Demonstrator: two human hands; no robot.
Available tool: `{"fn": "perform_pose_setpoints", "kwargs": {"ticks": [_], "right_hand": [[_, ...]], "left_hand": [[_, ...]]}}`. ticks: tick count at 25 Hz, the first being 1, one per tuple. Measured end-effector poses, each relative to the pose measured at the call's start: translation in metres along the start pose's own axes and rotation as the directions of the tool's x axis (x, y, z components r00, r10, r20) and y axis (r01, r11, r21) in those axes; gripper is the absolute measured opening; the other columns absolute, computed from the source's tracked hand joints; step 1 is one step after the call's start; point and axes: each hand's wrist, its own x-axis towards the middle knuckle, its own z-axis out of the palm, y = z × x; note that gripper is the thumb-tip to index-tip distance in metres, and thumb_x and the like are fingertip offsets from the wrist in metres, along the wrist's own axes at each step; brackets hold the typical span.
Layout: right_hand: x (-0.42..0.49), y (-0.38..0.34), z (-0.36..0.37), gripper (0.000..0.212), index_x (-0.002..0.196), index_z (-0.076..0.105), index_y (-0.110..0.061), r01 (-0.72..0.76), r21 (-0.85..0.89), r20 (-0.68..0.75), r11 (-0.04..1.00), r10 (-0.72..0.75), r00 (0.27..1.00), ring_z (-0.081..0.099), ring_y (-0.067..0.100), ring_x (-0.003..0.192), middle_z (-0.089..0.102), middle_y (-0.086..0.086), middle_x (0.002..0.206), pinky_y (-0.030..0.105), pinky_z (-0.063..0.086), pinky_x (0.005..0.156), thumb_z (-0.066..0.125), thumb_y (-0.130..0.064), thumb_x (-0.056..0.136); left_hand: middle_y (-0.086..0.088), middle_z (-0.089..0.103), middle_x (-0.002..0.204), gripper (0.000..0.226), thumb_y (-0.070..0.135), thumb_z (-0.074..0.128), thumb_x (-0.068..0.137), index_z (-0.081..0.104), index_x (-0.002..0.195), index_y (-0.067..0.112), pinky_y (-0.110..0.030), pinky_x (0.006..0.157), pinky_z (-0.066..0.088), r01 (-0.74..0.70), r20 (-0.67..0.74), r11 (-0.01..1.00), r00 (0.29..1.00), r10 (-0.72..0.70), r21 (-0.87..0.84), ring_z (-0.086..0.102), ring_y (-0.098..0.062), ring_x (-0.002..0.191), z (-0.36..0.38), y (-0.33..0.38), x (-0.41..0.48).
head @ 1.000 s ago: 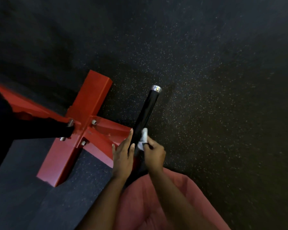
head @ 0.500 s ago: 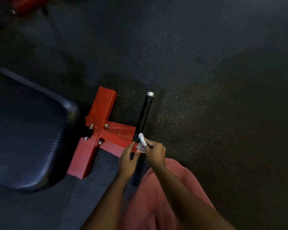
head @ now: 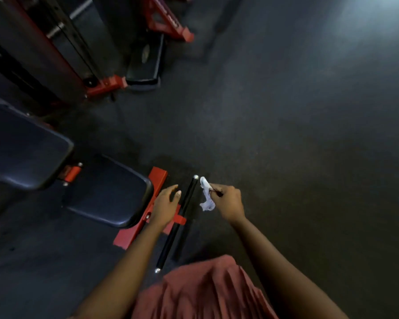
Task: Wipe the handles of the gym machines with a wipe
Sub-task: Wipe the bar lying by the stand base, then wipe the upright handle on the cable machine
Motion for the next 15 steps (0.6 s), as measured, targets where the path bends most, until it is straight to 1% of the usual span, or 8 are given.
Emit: {"fn": "perform_pose_setpoints", "kwargs": {"ticks": [2, 3, 5, 6, 8, 10, 12, 15], "right_hand": [[0.018, -0.019, -0.03, 0.025, 0.073, 0.07, -0.004, 0.076, -0.029, -0.029, 0.997, -0.076, 0.997, 0.053, -0.002, 0.051, 0.069, 0.006, 0.063, 0.018, 0.042, 0.056, 0.058, -0.02, 0.088], [0.031, -0.029, -0.047, 0.021, 0.074, 0.07, -0.006, 0.109, -0.037, -0.038, 0.993, -0.111, 0.993, 0.052, -0.004, 0.053, 0.069, 0.002, 0.064, 0.016, 0.041, 0.056, 0.06, -0.018, 0.087], [0.065, -0.048, -0.084, 0.014, 0.083, 0.074, -0.016, 0.16, -0.059, -0.047, 0.985, -0.163, 0.986, 0.057, -0.006, 0.06, 0.07, -0.007, 0.071, 0.009, 0.041, 0.059, 0.062, -0.021, 0.086], [0.081, -0.059, -0.101, 0.013, 0.085, 0.074, -0.019, 0.182, -0.062, -0.052, 0.981, -0.185, 0.981, 0.059, -0.007, 0.063, 0.071, -0.006, 0.073, 0.008, 0.042, 0.061, 0.062, -0.024, 0.086], [0.115, -0.081, -0.137, 0.012, 0.082, 0.073, -0.021, 0.226, -0.055, -0.046, 0.973, -0.229, 0.972, 0.057, -0.011, 0.058, 0.071, -0.002, 0.071, 0.005, 0.04, 0.057, 0.062, -0.026, 0.086], [0.151, -0.103, -0.175, 0.015, 0.078, 0.07, -0.019, 0.275, -0.091, 0.0, 0.957, -0.276, 0.961, 0.057, -0.012, 0.052, 0.07, 0.003, 0.064, 0.006, 0.039, 0.057, 0.059, -0.026, 0.086], [0.189, -0.129, -0.206, 0.019, 0.081, 0.069, -0.015, 0.322, -0.122, 0.072, 0.939, -0.315, 0.946, 0.059, -0.006, 0.052, 0.071, 0.008, 0.066, 0.012, 0.041, 0.062, 0.056, -0.027, 0.089], [0.253, -0.169, -0.228, 0.033, 0.088, 0.07, -0.009, 0.366, -0.153, 0.208, 0.918, -0.332, 0.92, 0.065, 0.01, 0.066, 0.072, 0.014, 0.073, 0.02, 0.048, 0.073, 0.05, -0.035, 0.091]], "left_hand": [[-0.012, 0.056, 0.13, 0.035, 0.018, 0.05, 0.095, 0.054, 0.127, 0.005, -0.031, 0.104, 0.035, -0.069, -0.016, 0.998, 0.997, 0.069, 0.015, 0.05, -0.025, 0.123, -0.006, 0.037, 0.017], [-0.011, 0.056, 0.13, 0.035, 0.019, 0.049, 0.095, 0.054, 0.127, 0.006, -0.03, 0.104, 0.034, -0.098, -0.016, 0.995, 0.995, 0.098, 0.028, 0.05, -0.024, 0.123, -0.007, 0.057, 0.029], [-0.011, 0.056, 0.129, 0.034, 0.02, 0.05, 0.095, 0.055, 0.126, 0.007, -0.027, 0.103, 0.034, -0.13, -0.06, 0.991, 0.989, 0.132, 0.031, 0.05, -0.023, 0.123, -0.01, 0.097, 0.059], [-0.011, 0.056, 0.129, 0.034, 0.02, 0.05, 0.095, 0.055, 0.126, 0.006, -0.027, 0.103, 0.033, -0.136, -0.094, 0.99, 0.986, 0.138, 0.024, 0.05, -0.022, 0.123, -0.011, 0.116, 0.072], [-0.012, 0.056, 0.129, 0.034, 0.019, 0.052, 0.094, 0.055, 0.125, 0.005, -0.027, 0.103, 0.033, -0.138, -0.176, 0.99, 0.974, 0.139, 0.021, 0.05, -0.023, 0.122, -0.013, 0.152, 0.094], [-0.011, 0.056, 0.13, 0.035, 0.02, 0.052, 0.094, 0.055, 0.126, 0.006, -0.028, 0.103, 0.034, -0.091, -0.251, 0.996, 0.964, 0.088, -0.002, 0.051, -0.022, 0.121, -0.012, 0.189, 0.114], [-0.009, 0.054, 0.132, 0.037, 0.023, 0.051, 0.094, 0.053, 0.129, 0.009, -0.03, 0.104, 0.035, -0.05, -0.309, 0.999, 0.95, 0.043, -0.017, 0.05, -0.02, 0.122, -0.014, 0.219, 0.136], [-0.009, 0.051, 0.135, 0.04, 0.024, 0.049, 0.095, 0.049, 0.132, 0.009, -0.03, 0.105, 0.034, 0.006, -0.406, 1.0, 0.914, -0.018, -0.031, 0.048, -0.021, 0.125, -0.031, 0.255, 0.172]]}}
